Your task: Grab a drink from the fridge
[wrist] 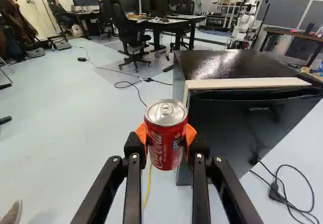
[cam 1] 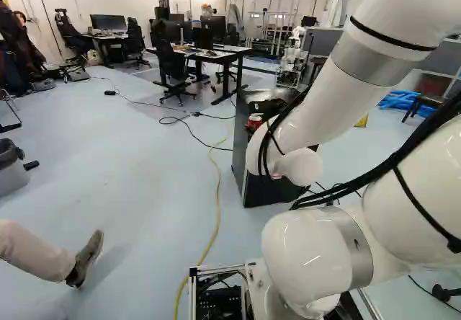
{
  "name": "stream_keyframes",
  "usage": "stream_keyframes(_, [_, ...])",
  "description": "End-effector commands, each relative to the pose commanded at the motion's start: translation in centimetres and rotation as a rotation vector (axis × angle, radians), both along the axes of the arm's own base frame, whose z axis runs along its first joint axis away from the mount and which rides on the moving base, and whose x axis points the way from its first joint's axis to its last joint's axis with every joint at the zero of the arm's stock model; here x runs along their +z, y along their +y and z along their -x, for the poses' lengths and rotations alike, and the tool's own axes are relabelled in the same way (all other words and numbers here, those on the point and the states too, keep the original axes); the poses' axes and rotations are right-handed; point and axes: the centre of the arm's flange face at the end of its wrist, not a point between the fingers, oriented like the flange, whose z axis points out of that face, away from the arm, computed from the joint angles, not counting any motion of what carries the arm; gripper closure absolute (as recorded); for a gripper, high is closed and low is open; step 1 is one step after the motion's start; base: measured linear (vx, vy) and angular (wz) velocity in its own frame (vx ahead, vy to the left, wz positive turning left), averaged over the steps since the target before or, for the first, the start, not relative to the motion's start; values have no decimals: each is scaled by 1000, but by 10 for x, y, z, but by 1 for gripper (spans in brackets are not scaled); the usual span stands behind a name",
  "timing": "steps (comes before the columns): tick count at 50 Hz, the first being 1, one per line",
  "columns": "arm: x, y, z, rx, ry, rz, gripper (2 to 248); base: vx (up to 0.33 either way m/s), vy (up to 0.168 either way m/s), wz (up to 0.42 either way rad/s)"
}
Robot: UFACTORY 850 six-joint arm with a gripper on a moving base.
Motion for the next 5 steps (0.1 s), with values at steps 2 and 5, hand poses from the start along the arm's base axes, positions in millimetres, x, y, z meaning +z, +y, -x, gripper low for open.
stream_keyframes(2, [0, 0, 0, 0, 0, 0, 157, 0, 0, 0])
stream_keyframes(5, [0, 0, 0, 0, 0, 0, 157, 0, 0, 0])
